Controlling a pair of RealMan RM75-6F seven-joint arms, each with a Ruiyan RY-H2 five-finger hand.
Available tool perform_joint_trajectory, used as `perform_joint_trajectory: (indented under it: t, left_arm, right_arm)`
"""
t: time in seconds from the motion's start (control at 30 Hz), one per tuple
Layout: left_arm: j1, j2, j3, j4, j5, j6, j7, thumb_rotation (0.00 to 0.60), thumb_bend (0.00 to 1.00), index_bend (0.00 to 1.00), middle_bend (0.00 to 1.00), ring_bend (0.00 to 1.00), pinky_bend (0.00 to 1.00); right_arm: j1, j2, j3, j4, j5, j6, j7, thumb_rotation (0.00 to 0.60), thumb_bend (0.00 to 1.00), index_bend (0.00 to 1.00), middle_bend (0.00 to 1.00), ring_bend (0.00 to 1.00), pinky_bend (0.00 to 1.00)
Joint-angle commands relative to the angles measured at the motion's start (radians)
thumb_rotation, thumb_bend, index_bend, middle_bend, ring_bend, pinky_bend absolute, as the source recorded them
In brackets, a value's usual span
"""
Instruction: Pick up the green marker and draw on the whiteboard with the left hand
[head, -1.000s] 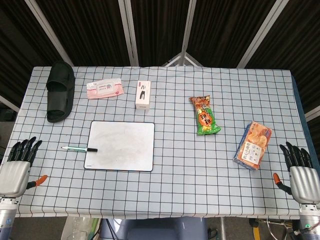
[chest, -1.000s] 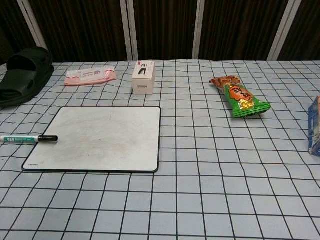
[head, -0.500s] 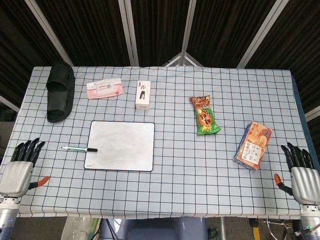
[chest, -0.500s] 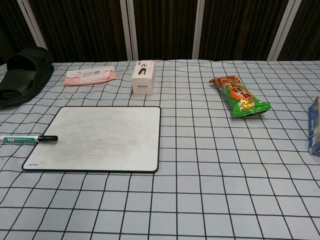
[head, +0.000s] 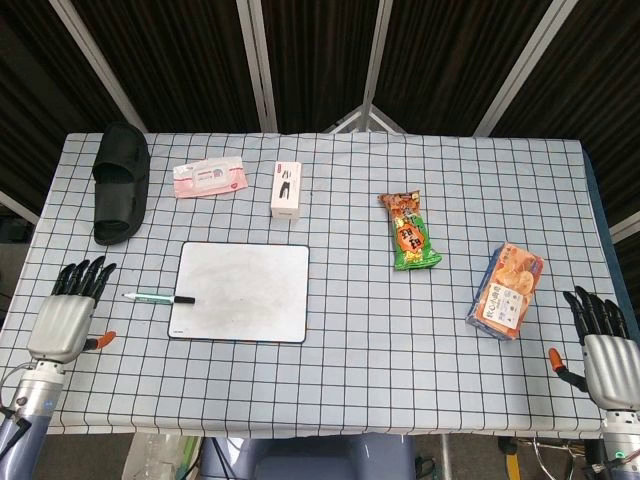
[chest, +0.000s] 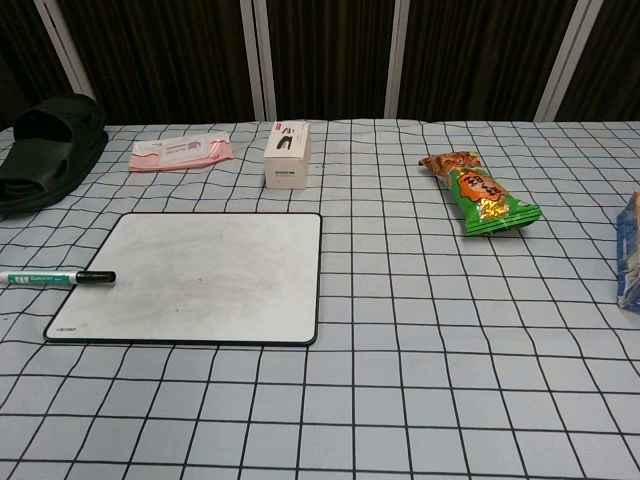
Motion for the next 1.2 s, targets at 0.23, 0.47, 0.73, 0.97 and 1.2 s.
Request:
perform_joint_trajectory:
  t: [0.23,0.47,0.73,0.97,1.2]
  left_arm:
    - [-0.127,-0.115,-0.047,0.139,-0.159,-0.166,0.118,0.6,0.26,0.43,0.0,0.0,0.0]
    - [-0.168,-0.201,-0.037,0.231,-0.212,-0.222,0.153,0.6,0.34,0.46,0.0,0.0,0.0]
    - [-0.203,-0.274,-0.042,0.303,-0.233,-0.238,0.158,0.6,0.39,0.43,0.0,0.0,0.0]
    - [-0.223,-0.291,-0.048,0.331,-0.249,-0.247,0.163,0.6,0.42,0.4,0.0,0.0,0.0]
    - [-0.238,-0.306,-0.046,0.347,-0.272,-0.265,0.167,0.6,0.44,0.42,0.0,0.0,0.0]
  right_arm:
    - [0.002,0.0,0.003,-0.001,0.009,-0.008,0.014,0.6,0.35,0.0,0.0,0.0,0.0]
    - [0.001,0.002,0.005,-0.005,0.015,-0.01,0.022,0.6,0.35,0.0,0.0,0.0,0.0]
    - [0.003,0.001,0.007,-0.006,0.021,-0.016,0.028,0.6,0.35,0.0,0.0,0.0,0.0]
    - [0.001,0.001,0.005,-0.006,0.021,-0.015,0.029,0.6,0.35,0.0,0.0,0.0,0.0]
    - [0.001,0.0,0.005,-0.007,0.021,-0.014,0.033,0.6,0.35,0.0,0.0,0.0,0.0]
